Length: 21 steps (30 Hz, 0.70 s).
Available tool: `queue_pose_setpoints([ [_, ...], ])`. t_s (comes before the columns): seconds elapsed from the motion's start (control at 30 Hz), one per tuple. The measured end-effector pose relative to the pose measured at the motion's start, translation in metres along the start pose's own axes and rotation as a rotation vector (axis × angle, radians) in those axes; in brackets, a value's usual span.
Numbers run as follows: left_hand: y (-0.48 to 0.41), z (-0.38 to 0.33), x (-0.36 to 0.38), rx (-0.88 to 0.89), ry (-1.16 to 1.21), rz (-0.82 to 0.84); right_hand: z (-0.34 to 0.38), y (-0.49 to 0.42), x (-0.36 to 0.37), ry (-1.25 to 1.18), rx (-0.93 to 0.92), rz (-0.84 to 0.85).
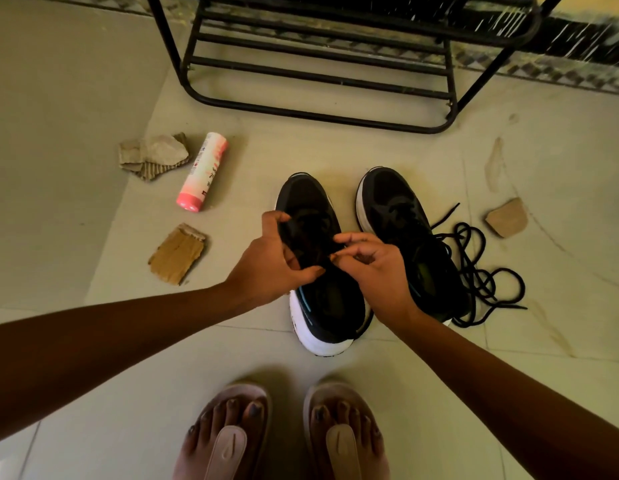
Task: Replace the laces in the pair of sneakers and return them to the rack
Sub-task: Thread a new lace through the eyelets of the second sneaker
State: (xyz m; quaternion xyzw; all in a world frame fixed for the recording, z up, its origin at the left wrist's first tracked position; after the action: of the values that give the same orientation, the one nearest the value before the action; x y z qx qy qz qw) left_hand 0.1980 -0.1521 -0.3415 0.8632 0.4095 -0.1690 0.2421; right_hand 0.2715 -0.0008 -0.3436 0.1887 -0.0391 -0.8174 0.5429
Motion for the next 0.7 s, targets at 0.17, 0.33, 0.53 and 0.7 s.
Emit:
queue_pose_setpoints([
  [0.17, 0.000, -0.005, 0.003, 0.025, 0.055, -0.005, 0.002, 0.002, -0.002, -0.094, 0.052, -0.057],
  [0.33, -0.001, -0.005, 0.005, 0.097, -0.037, -0.005, 0.007, 0.003, -0.004, 0.063, -0.019, -0.078],
  [0.53, 0.001, -0.006, 0.006, 0.145, -0.063, -0.010, 0.008, 0.009, -0.006, 0.187, -0.164, -0.191],
  [0.7, -0.001, -0.004, 0.006, 0.162, -0.055, -0.021, 0.012, 0.013, -0.006, 0.096, -0.135, -0.264],
])
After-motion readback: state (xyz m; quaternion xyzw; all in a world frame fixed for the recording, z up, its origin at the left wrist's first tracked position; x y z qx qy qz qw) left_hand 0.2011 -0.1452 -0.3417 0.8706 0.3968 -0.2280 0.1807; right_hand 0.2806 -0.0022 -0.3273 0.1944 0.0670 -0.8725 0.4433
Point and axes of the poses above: each hand's wrist, its own y-axis away from the middle knuckle, its own x-axis out of the palm, z = x × y, the point moved 3 cm from there along -y, towards the middle knuckle, and after that the axes turned 4 degrees about x, right-handed, at the moved point
